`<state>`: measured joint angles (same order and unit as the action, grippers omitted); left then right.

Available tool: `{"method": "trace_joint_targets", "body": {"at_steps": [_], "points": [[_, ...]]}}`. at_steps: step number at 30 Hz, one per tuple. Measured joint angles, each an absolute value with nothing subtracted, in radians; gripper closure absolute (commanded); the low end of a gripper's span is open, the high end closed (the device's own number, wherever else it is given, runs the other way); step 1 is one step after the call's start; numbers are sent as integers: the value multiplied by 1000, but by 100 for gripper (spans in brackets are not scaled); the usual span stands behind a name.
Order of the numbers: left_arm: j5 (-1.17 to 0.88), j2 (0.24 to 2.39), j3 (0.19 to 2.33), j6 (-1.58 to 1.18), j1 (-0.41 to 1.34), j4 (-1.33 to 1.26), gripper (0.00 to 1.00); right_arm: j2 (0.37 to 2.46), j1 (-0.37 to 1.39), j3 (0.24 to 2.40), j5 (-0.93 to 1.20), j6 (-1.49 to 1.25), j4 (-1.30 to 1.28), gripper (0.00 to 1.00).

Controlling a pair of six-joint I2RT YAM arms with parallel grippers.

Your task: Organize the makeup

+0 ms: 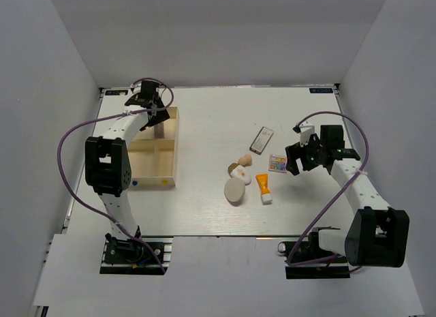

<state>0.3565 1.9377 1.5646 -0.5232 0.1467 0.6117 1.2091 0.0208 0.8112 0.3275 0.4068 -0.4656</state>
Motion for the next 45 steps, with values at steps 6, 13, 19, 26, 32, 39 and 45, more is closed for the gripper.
{"method": "trace_joint_targets", "body": {"at_steps": [6,13,19,26,32,39,45], "points": [[194,1809,1512,-538,140,583,17,1326,21,905,340,407,-469,24],[4,1501,1306,-543,145,545,19,1568,31,1160,394,320,-482,34],[-43,1277,1127,-547,147,567,19,1783,68,1392,410,154,-503,24],[-43,1107,1043,-577,153,636,19,1876,196,1430,258,-80,-503,11],[-41,1039,1027,-592,154,698,20,1964,247,1480,134,-246,-505,11],[-39,1024,1024,-596,154,745,20,2037,295,1532,11,-358,-505,11],[-34,1021,1024,-596,154,768,20,2114,354,1584,-63,-423,-506,11]]}}
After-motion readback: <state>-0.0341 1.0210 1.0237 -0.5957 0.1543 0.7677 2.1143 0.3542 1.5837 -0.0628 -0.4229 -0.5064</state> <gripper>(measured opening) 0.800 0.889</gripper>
